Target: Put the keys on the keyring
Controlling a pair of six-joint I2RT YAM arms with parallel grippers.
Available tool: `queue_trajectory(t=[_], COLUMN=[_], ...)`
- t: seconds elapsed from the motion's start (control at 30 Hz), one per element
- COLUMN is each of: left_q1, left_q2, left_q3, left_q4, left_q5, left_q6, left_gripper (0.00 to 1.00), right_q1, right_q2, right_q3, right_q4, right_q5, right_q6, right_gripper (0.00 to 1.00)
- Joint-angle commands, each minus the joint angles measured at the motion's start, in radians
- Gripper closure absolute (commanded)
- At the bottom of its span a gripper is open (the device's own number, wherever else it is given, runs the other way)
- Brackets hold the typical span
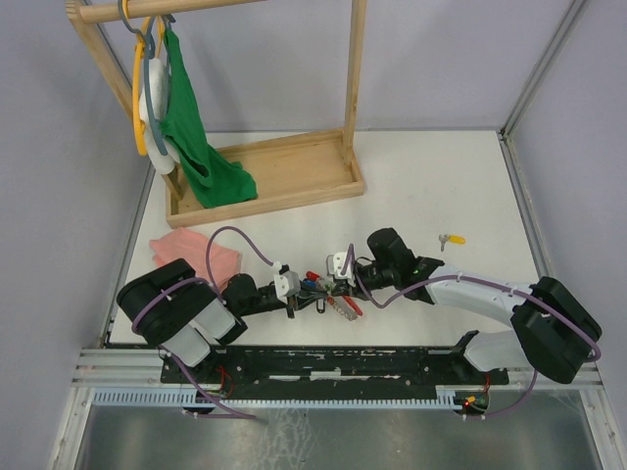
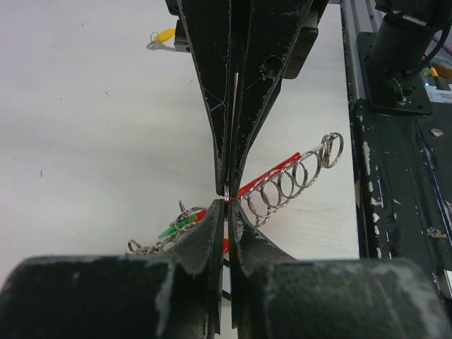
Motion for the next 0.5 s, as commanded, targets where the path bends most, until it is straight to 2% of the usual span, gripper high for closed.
queue_trajectory(t=[0.0, 0.23, 0.47], left_q1=[-0.007, -0.006, -0.008], left_q2=[-0.007, -0.09, -0.156], left_q3=[0.003, 0.043, 0.058], left_q4=[0.189, -0.017, -0.149], left_q5=[-0.002, 0.005, 0.015], left_q6=[-0.016, 0.016, 0.051], left_gripper=[0.88, 0.82, 0.81], right_q1=[0.006, 0.077, 0.123], right_q2=[-0.012, 0.012, 0.062], right_q3=[0.118, 0.259, 0.36], right_q4=[-0.151, -0.391, -0.505], right_q5=[0.028, 0.171, 0.251], right_q6=[-0.046, -0.103, -0.123], right_gripper=[0.99, 0.99, 0.99])
